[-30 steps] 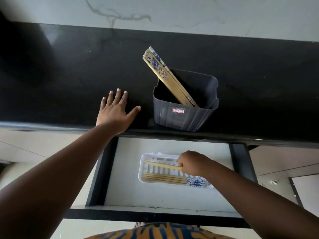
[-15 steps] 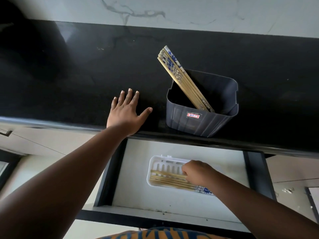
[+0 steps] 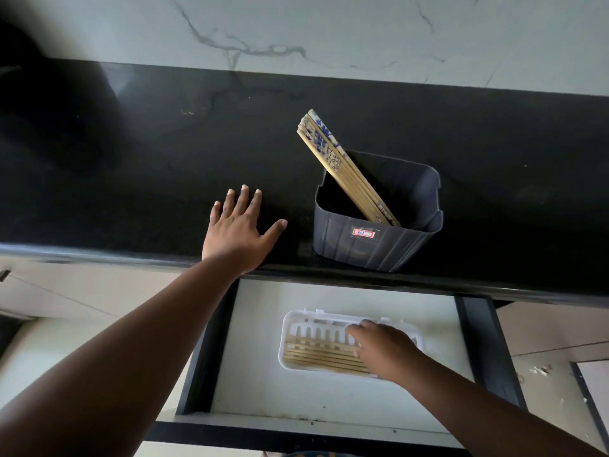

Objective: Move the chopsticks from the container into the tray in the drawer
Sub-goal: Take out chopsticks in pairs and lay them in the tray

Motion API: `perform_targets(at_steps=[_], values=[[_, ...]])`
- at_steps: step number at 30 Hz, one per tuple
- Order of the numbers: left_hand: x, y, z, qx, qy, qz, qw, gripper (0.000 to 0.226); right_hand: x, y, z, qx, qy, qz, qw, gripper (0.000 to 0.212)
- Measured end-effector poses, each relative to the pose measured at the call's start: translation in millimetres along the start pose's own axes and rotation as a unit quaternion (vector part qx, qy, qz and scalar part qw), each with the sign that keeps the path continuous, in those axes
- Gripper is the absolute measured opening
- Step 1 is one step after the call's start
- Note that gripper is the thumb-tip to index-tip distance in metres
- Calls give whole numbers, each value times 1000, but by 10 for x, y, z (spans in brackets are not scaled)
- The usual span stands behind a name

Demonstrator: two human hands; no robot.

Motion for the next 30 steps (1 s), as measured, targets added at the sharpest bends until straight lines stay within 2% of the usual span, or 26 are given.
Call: perform_targets(at_steps=[4, 7, 10, 12, 14, 16, 19, 25, 30], values=[[18, -2, -2, 5, 7, -7, 1000, 88, -481, -181, -121, 50, 100, -9, 994, 40], [30, -9, 0, 5, 13, -10, 1000, 88, -1096, -380, -327, 33, 214, -13, 976, 37], [47, -5, -1, 2, 15, -14, 1000, 89, -1845, -522, -541, -4, 320, 60, 945, 34], [51, 4, -4, 0, 13, -13, 1000, 89, -2319, -534, -583, -17, 353, 165, 921, 25], [53, 10, -5, 0, 12, -13, 1000, 89, -2701, -488, -539, -9, 338, 293, 894, 10], [56, 8, -5, 0, 11, -11, 1000, 89, -2919, -368, -489, 27, 294, 378, 878, 5], [55, 5, -5, 0, 6, -6, 1000, 88, -2975, -99, -511, 78, 224, 401, 885, 14], [55, 7, -4, -5, 10, -2, 1000, 88, -2877, 335, -736, 88, 178, 426, 882, 36], [50, 5, -8, -6, -5, 8, 1000, 90, -2922, 407, -856, 93, 108, 471, 870, 27]])
Point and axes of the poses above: each hand's wrist, its own y-axis towards the middle knuckle, its own x-axis out of the palm, z = x × y, the point moved 5 cm from there along y, towards the middle knuckle, and after that the axes turned 8 degrees about z, right-handed, at the moved point
